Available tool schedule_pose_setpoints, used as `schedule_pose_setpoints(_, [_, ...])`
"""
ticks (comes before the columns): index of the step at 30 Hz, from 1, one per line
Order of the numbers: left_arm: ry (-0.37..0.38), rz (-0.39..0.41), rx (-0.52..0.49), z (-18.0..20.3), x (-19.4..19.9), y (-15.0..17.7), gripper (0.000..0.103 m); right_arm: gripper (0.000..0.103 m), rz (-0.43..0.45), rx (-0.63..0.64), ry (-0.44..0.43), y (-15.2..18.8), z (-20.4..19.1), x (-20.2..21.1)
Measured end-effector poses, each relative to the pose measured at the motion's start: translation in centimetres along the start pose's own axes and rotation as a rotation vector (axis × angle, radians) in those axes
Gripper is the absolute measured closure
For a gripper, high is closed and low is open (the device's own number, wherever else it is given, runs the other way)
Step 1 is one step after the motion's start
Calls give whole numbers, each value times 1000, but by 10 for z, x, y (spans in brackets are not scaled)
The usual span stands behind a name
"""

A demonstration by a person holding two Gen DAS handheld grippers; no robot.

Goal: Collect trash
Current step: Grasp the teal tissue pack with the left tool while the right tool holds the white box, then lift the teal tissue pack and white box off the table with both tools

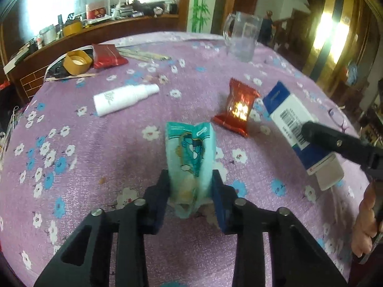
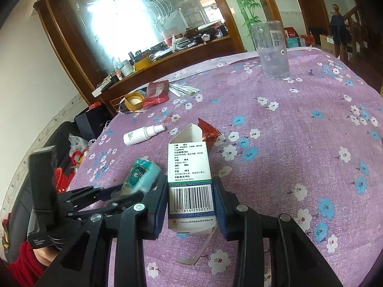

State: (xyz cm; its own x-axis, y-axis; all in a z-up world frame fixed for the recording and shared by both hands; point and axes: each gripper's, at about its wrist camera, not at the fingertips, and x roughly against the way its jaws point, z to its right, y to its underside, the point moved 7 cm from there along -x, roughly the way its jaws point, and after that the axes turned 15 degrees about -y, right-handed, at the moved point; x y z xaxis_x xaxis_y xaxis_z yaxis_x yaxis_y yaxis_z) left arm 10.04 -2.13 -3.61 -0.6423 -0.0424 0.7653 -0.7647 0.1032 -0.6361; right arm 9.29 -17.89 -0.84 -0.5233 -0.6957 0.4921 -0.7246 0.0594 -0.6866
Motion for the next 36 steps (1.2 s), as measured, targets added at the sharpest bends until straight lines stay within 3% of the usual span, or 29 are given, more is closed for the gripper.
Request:
schedule_pose_setpoints(12, [-164,208,53,-30,28,-13,73,64,7,56,25,0,-9,-1])
schedule_pose_setpoints(36, [-230,245,26,-31,32,-14,72,64,-9,81,39,2,-12,-5])
